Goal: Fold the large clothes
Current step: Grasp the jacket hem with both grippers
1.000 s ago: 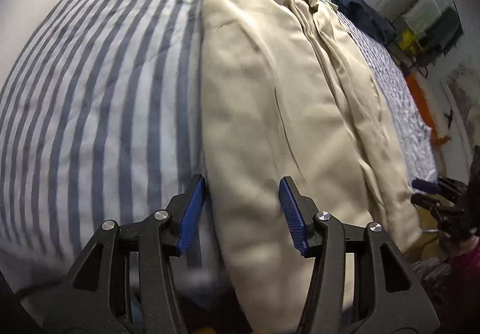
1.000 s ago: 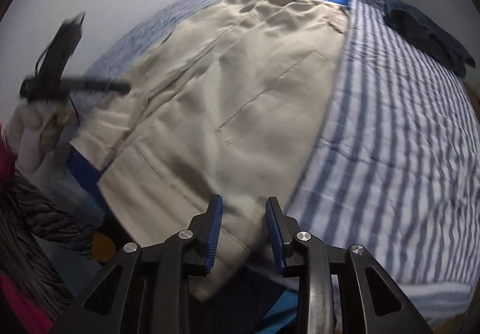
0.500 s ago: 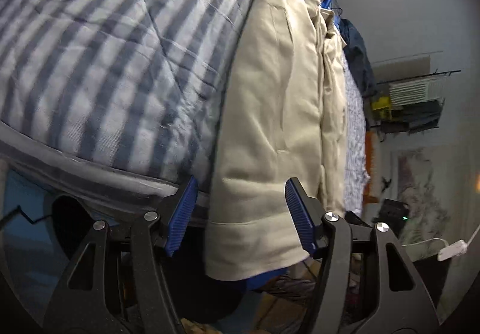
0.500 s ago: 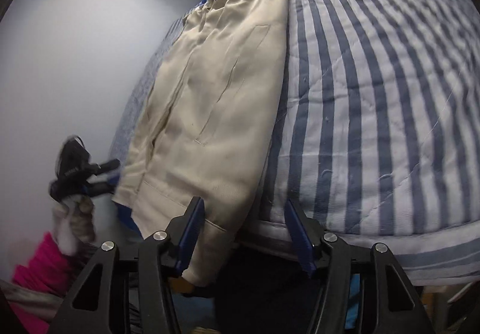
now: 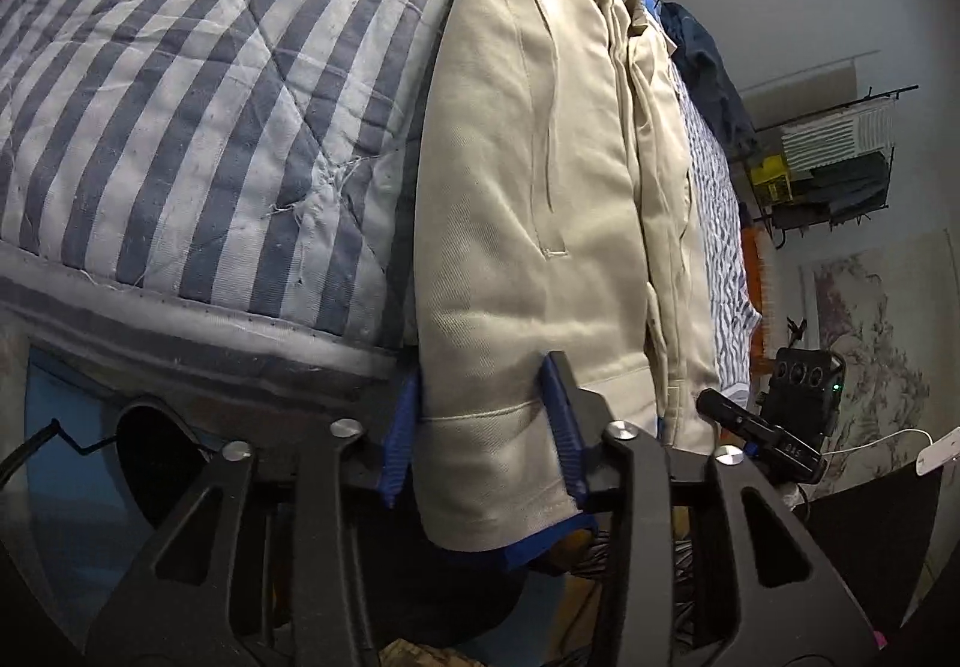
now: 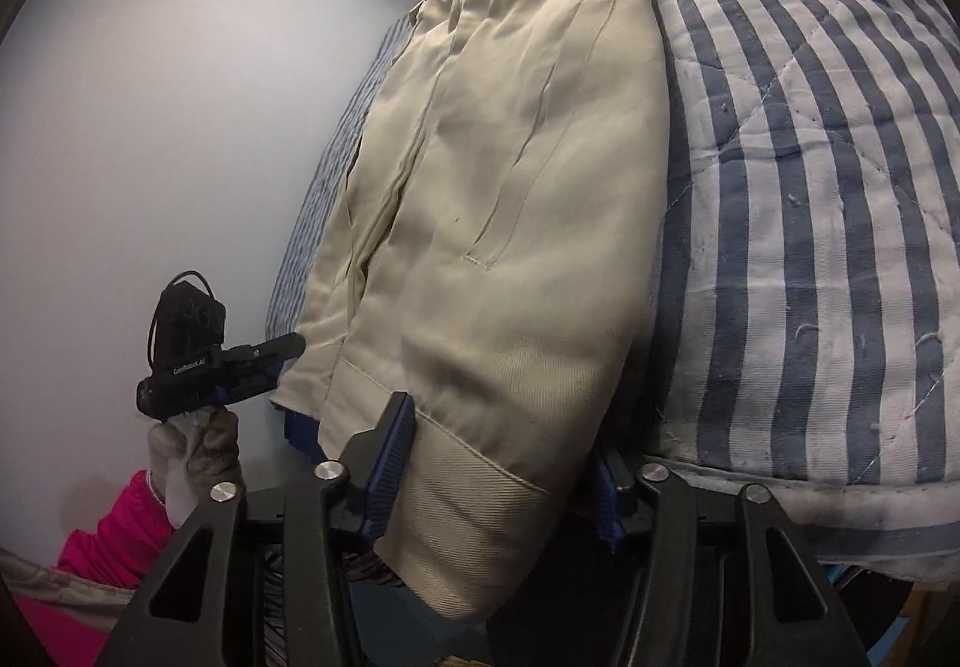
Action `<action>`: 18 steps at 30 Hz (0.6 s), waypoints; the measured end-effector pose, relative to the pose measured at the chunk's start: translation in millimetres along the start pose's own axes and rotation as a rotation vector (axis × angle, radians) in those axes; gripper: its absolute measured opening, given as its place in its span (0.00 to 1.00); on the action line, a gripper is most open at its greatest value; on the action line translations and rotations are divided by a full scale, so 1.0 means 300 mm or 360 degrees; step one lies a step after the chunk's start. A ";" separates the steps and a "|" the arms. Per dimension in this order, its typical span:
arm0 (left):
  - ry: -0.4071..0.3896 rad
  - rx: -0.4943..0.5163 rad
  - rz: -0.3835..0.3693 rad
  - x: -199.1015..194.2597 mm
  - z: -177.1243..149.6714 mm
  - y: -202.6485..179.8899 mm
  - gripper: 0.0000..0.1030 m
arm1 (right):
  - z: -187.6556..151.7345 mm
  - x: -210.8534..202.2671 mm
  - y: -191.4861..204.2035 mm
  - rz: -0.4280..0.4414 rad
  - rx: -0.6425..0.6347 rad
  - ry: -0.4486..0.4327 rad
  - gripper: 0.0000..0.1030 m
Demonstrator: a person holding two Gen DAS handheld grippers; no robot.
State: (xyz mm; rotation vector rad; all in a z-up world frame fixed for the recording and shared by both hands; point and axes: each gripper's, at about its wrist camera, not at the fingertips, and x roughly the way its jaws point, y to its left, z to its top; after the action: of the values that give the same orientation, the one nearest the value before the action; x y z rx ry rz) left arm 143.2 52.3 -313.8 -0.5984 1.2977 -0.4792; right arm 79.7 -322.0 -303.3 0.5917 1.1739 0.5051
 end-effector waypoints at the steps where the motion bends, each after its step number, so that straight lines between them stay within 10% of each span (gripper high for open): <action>1: -0.0002 -0.0003 -0.0009 -0.003 0.004 -0.004 0.28 | 0.001 0.002 -0.003 0.0000 0.0009 -0.0001 0.42; 7: -0.0078 -0.0020 -0.0112 -0.063 0.010 -0.041 0.19 | 0.033 -0.029 0.013 0.0013 0.0007 -0.0033 0.21; 18: -0.0163 -0.0071 -0.0258 -0.140 0.088 -0.134 0.17 | 0.114 -0.112 0.015 0.0252 0.0292 -0.0109 0.18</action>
State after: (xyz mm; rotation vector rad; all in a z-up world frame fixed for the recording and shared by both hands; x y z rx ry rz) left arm 160.3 52.4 -252.2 -0.7600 1.1701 -0.5469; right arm 101.6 -346.1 -267.7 0.8584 1.1207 0.5105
